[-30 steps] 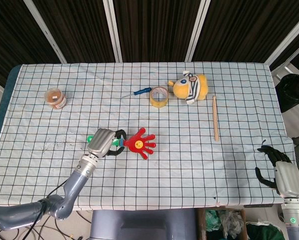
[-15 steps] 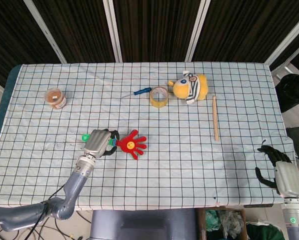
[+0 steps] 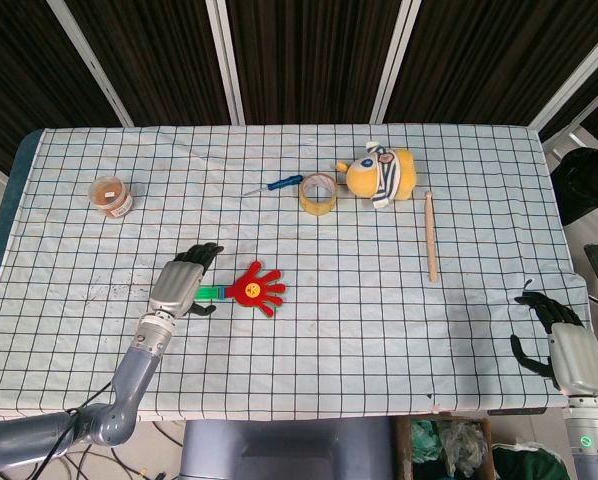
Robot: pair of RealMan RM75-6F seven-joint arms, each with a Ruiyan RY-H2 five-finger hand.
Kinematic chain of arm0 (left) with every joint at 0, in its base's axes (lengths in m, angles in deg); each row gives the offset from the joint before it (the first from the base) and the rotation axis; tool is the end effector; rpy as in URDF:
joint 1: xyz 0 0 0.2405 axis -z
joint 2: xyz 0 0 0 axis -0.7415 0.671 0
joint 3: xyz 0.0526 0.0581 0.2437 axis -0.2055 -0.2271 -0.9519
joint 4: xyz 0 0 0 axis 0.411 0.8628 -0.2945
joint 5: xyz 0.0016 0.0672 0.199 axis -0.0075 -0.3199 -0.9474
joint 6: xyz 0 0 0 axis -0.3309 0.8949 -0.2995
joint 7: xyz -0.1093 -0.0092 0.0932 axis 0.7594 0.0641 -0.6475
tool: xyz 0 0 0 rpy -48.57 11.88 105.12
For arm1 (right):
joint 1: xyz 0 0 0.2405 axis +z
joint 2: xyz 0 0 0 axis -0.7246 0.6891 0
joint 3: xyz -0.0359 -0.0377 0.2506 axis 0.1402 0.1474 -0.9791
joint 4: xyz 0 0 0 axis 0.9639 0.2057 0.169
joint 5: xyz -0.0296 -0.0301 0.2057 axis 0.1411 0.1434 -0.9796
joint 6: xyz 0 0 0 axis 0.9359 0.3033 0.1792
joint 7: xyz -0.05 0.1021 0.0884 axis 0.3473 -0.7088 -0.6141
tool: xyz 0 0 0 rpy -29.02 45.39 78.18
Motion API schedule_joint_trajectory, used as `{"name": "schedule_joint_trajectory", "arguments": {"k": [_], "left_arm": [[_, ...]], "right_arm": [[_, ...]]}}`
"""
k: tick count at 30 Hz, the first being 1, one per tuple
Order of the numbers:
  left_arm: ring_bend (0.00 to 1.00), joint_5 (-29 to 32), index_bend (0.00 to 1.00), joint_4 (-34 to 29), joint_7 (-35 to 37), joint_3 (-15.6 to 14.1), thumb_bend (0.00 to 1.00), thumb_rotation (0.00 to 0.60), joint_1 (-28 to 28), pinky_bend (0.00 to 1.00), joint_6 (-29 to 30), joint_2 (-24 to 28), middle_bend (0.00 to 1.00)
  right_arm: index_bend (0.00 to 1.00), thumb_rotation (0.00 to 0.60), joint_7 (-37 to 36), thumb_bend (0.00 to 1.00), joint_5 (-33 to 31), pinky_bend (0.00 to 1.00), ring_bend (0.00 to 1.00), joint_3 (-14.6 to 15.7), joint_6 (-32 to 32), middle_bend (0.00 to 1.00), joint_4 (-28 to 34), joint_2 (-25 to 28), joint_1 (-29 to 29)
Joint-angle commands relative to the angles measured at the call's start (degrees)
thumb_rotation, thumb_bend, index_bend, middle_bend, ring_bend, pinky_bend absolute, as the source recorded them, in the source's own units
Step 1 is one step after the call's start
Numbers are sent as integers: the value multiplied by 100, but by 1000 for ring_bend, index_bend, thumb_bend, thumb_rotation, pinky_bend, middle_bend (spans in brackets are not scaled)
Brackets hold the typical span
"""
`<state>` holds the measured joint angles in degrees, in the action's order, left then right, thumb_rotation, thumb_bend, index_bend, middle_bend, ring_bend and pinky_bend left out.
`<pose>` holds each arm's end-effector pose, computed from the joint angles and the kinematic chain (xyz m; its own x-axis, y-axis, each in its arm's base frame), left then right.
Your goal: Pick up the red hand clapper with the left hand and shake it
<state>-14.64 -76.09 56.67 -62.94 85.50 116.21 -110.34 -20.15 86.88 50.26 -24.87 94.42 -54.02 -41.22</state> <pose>-0.1547 0.3207 -0.0231 0.3605 0.2556 0.8971 0.9225 -0.2397 -0.3024 -0.3108 -0.1929 0.1505 0.1949 -0.0046 0.9808 -0.9788 0.0633 0.1948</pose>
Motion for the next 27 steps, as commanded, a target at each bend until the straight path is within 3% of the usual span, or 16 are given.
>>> {"name": "schedule_joint_trajectory", "arguments": {"k": [1, 9, 14, 19, 24, 27], "left_arm": [[78, -294, 109, -392, 178, -81, 17, 600, -238, 197, 355, 335, 88], [60, -1185, 80, -977, 239, -574, 15, 600, -1006, 176, 1434, 1315, 70], [2, -1588, 0, -1178, 398, -983, 10, 600, -1619, 64, 2057, 1867, 5], [0, -2019, 0, -1142, 771, -1323, 9, 600, -2143, 17, 2545, 2118, 0], [0, -2321, 0, -846, 1147, -1555, 9, 600, -2623, 14, 2953, 2217, 0], [0, -2248, 0, -775, 1374, -1572, 9, 600, -2744, 14, 2863, 2245, 0]], "right_arm": [[269, 600, 11, 375, 9, 200, 179, 6, 3, 180, -3, 2, 2], [268, 600, 117, 374, 72, 200, 177, 33, -5, 176, -38, 5, 12], [210, 600, 282, 291, 181, 196, 122, 99, 11, 109, -16, 55, 28], [112, 600, 377, 219, 354, 185, 58, 143, -91, 22, -52, 39, 22], [95, 600, 379, 216, 448, 185, 56, 147, -200, 9, -142, -7, 7], [89, 600, 358, 215, 471, 185, 56, 150, -218, 7, -177, -15, 6]]}}
